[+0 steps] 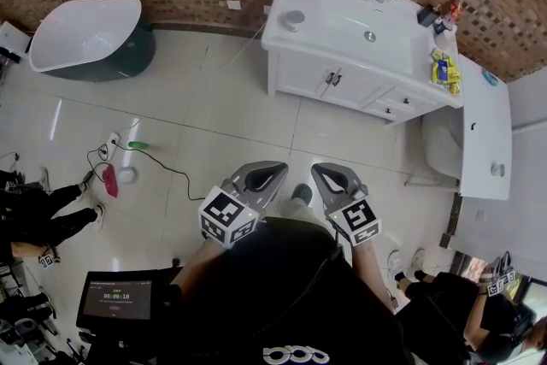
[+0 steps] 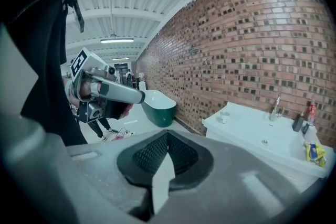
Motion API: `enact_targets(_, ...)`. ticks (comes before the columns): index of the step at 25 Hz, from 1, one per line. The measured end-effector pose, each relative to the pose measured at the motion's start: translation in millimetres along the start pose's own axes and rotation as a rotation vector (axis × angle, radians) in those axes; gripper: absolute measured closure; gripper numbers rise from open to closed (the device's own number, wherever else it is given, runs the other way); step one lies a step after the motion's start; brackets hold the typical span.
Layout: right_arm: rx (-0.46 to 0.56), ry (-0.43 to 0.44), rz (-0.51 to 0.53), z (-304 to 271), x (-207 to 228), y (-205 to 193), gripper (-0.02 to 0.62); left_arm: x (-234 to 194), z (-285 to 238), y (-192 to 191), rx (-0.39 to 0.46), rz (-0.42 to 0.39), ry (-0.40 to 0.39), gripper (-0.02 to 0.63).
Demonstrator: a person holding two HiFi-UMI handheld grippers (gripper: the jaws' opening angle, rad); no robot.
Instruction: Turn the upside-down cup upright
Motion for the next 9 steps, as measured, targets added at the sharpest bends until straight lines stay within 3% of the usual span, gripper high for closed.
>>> enact_targets(9, 0.003, -0.008, -0.008, 1.0, 5.1, 3.6, 0.603, 0.2, -3.4, 1.2, -0.012, 0.006, -0.009, 0.591)
Point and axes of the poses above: the fingertips, and each gripper's own axes: z backward along the fingers, x to its right, y out of its top, the point moved 6 cm from there along z, backward along the fingers, and after that the axes turned 12 degrees about y, right-handed, at the moved point
